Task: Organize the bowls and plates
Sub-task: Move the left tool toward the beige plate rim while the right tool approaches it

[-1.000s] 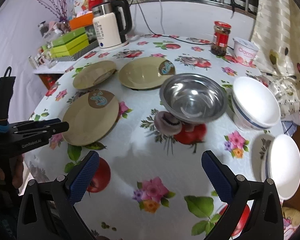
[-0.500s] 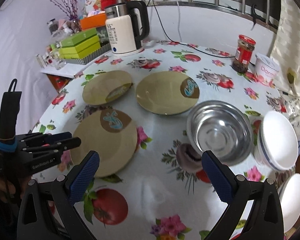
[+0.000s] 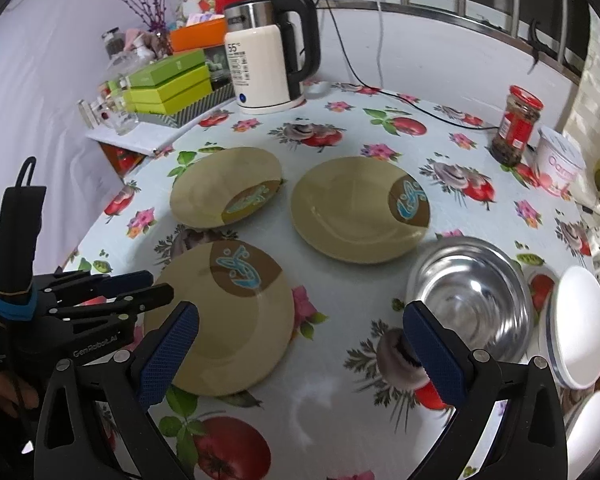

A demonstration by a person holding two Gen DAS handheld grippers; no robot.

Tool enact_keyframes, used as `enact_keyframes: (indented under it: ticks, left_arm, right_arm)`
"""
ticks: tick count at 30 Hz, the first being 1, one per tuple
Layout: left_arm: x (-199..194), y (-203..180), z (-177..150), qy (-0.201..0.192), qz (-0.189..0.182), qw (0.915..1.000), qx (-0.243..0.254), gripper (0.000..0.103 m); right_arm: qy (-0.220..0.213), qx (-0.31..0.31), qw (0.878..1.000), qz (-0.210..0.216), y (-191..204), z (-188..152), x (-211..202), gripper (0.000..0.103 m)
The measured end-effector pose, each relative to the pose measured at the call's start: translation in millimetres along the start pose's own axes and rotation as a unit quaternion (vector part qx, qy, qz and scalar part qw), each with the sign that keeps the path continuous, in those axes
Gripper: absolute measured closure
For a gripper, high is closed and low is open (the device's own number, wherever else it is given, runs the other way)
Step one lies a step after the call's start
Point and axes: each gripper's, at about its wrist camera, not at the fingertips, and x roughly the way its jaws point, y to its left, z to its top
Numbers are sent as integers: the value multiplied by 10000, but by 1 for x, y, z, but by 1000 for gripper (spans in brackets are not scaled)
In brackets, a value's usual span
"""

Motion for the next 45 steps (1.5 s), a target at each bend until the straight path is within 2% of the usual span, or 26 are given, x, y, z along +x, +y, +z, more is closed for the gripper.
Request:
enact_keyframes:
  ticks: [7,18,20,27,32,38,45]
  left_arm:
    - [3,7,9,-35,1,10000,-79,71]
    - [5,28,28,-174,51,9994,-311,71]
    - [6,34,33,-210,59,9991,-377,71]
    - [11,51,48,-291,67,9980,-562,71]
    - [19,64,57,-310,77,9970,-708,71]
    - [30,78,66,-303,49,9954,-907,71]
    - [39,88,76,-317,-25,9937,-1079,71]
  right_arm:
    - [55,-112,9999,93,9,12,13,1]
    - [163,-231,9993,245,17,30,33,10]
    - [220,-181,9991,315,15,33,40,20]
    - [286,-172,9985,423,15,48,53,28]
    - [333,-185,9978,550,15,64,66,46]
    - [367,-132,9958,823,15,85,84,59]
    - [460,-97,9941,974,17,106,109,62]
